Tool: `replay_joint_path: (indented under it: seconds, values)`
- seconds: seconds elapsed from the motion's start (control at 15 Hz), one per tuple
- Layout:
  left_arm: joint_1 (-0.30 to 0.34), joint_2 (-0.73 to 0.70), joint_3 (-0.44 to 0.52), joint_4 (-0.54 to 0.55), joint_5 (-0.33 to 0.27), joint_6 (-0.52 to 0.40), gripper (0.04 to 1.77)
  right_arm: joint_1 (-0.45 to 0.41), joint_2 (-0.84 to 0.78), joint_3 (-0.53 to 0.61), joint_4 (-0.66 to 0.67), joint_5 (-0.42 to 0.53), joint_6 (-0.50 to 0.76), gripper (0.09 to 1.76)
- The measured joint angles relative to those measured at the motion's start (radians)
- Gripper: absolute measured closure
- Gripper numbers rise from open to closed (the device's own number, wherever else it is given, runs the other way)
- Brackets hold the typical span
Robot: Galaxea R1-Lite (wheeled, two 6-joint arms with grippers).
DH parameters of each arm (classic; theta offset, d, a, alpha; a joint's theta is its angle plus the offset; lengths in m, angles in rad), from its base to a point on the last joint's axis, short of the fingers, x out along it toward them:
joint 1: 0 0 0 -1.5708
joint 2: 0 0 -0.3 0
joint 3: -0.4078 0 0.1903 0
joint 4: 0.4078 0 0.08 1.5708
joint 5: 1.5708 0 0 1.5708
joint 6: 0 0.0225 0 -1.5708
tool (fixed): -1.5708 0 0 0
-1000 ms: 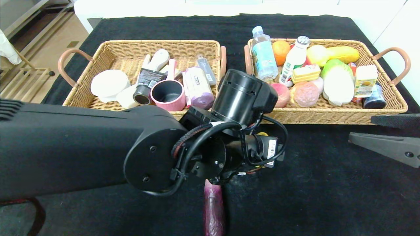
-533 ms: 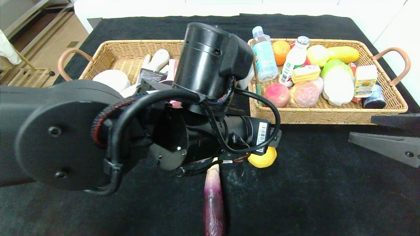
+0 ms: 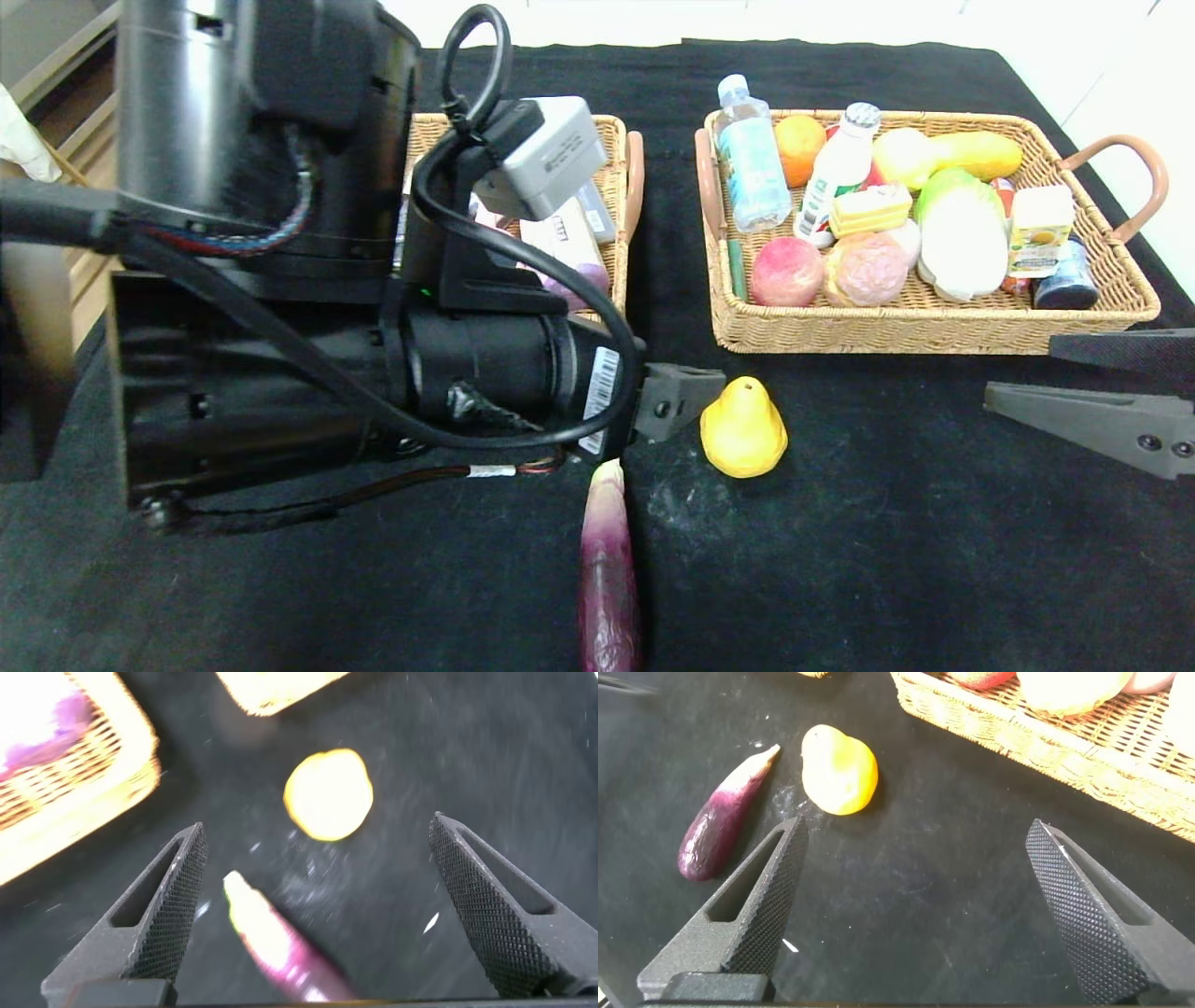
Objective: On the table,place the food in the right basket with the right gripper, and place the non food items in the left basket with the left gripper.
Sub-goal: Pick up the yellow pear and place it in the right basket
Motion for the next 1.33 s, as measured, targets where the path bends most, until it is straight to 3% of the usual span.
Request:
replay_joint_path:
  seconds: [0.2, 0.8, 1.13, 1.33]
  values:
    - [0.069, -0.089, 0.088, -0.003, -0.058, 0.058, 0.11, 0.0, 0.007, 0.0, -0.014, -0.003, 0.002, 0.14]
    - [0.256, -0.233, 0.229, -0.004, -0.066, 0.184, 0.1, 0.009, 0.013, -0.002, -0.024, -0.089, -0.001, 0.14]
    - [0.303, -0.292, 0.318, -0.088, -0.067, 0.253, 0.1, 0.01, 0.023, 0.003, -0.024, -0.089, -0.003, 0.14]
    - [0.317, -0.345, 0.387, -0.126, -0.077, 0.366, 0.09, 0.011, 0.032, 0.006, -0.023, -0.089, -0.006, 0.14]
